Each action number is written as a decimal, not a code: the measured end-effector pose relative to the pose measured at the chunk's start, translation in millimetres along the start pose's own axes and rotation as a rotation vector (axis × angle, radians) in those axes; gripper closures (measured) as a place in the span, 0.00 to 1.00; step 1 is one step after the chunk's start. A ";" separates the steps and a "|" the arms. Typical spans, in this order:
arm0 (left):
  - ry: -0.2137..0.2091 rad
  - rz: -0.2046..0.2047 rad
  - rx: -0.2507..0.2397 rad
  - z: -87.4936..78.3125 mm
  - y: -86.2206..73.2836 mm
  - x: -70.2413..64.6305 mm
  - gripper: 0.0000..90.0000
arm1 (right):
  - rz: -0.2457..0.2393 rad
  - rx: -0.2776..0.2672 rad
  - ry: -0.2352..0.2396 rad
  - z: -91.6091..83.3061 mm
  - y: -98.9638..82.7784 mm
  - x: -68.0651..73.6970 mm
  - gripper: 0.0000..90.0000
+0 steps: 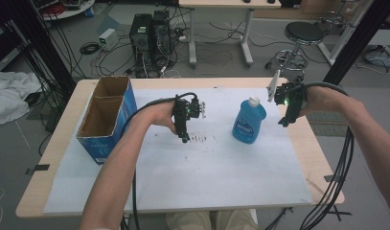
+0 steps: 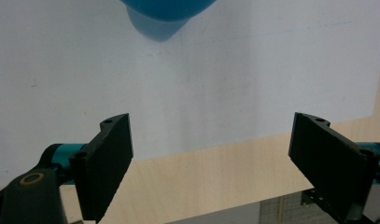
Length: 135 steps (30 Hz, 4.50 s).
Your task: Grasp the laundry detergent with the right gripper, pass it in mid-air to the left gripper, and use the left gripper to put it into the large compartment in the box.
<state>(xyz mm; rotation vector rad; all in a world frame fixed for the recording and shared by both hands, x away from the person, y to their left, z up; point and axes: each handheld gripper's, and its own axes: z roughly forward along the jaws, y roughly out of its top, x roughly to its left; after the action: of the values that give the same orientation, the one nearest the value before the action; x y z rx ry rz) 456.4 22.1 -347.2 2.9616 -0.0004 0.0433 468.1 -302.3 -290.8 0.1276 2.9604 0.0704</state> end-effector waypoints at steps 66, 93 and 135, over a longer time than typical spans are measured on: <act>0.033 -0.021 -0.015 -7.6 -6.6 -3.7 0.15 | 0.547 -0.378 -0.046 44.9 25.4 45.3 0.14; 0.031 -0.032 -0.033 -6.1 -8.5 -3.3 0.15 | 0.608 -0.504 -0.042 59.4 22.3 48.0 0.15; 0.028 -0.041 -0.043 -1.5 -12.0 -3.7 0.15 | 0.627 -0.579 -0.054 66.1 22.4 51.6 0.35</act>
<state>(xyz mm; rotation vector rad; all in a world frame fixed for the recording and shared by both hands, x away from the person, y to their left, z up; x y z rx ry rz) 452.7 34.2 -347.9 2.9168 0.0626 0.0782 431.1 -272.8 -363.6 0.9314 2.5942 0.9589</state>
